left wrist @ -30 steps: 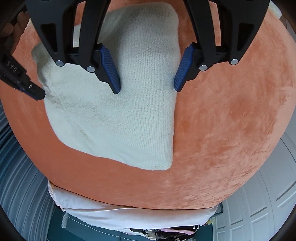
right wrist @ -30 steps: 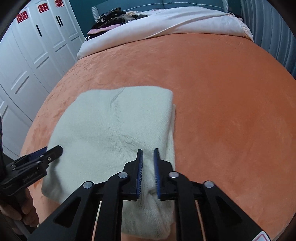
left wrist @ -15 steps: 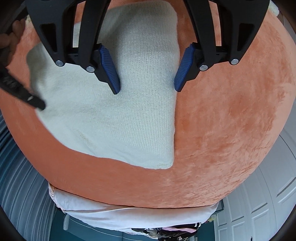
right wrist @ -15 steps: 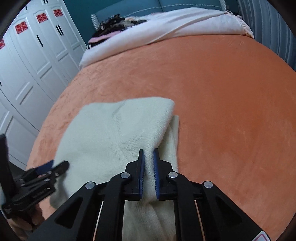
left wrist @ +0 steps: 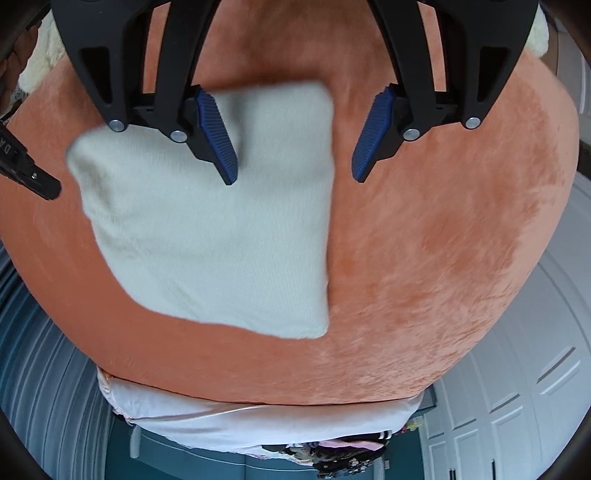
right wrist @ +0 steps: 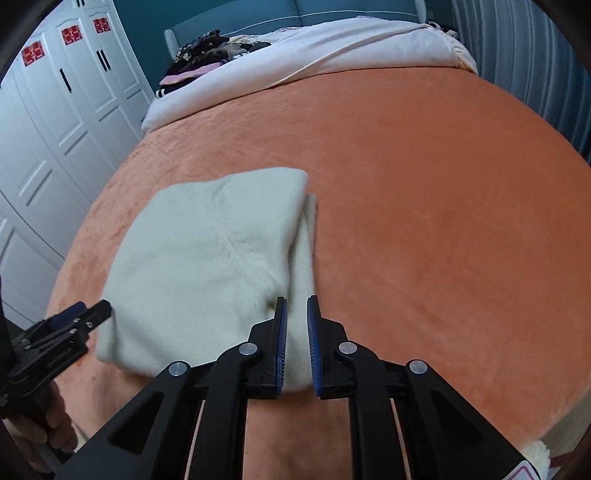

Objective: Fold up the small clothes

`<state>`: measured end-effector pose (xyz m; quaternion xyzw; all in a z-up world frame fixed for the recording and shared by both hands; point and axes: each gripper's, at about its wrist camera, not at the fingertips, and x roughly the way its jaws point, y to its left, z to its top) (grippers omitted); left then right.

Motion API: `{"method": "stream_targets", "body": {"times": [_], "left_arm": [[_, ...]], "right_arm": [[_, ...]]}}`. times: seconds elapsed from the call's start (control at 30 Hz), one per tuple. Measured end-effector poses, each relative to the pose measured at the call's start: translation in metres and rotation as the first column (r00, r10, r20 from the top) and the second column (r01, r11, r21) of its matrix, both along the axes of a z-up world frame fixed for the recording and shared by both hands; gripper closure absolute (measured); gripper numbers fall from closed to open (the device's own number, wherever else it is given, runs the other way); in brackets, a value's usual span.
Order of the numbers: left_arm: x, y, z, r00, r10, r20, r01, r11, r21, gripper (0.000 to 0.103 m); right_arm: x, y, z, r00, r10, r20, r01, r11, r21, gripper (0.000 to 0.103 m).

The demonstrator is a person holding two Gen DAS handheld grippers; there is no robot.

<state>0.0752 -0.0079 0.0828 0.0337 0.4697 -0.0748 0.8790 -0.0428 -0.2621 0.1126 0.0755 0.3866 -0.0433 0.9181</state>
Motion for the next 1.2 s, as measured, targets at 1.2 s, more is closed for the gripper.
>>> {"method": "stream_targets", "body": {"times": [1.2], "left_arm": [[-0.103,0.017,-0.073,0.995,0.101,0.020,-0.102,0.994,0.031,0.017]], "right_arm": [[-0.083,0.048,-0.100,0.998,-0.051,0.042,0.055,0.994,-0.090,0.050]]}}
